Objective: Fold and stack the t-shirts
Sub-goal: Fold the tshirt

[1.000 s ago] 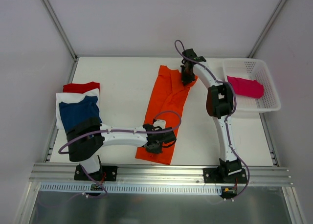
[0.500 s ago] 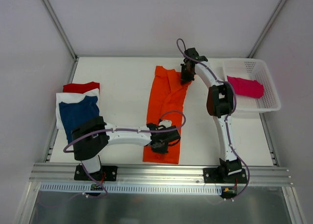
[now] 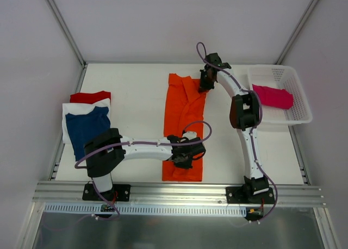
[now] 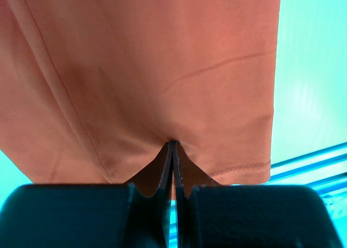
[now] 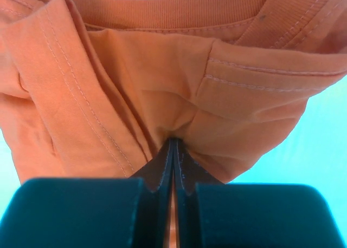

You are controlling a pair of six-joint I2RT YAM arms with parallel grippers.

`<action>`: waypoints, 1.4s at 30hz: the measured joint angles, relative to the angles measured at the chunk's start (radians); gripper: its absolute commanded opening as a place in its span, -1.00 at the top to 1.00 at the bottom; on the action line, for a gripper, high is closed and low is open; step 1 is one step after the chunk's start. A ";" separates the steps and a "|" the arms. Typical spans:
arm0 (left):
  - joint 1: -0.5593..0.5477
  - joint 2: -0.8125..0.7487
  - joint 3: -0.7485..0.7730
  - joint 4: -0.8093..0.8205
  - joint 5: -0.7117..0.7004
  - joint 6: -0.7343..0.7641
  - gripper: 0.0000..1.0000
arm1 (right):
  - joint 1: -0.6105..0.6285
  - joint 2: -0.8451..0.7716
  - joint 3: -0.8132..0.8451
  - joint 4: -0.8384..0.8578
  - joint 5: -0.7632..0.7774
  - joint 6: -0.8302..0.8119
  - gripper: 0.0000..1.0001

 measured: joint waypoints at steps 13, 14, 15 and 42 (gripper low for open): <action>0.062 -0.209 0.000 -0.047 -0.306 0.139 -0.97 | 0.000 -0.315 -0.317 0.213 0.034 -0.064 -0.08; 0.077 -0.240 0.000 -0.048 -0.330 0.140 -0.98 | 0.000 -0.356 -0.316 0.215 0.039 -0.072 -0.13; 0.098 -0.278 0.000 -0.047 -0.359 0.153 -0.98 | 0.000 -0.409 -0.310 0.214 0.042 -0.083 -0.23; 0.317 -0.668 -0.356 0.060 -0.374 0.300 -0.98 | 0.114 -0.277 -0.372 0.148 0.050 -0.017 -0.09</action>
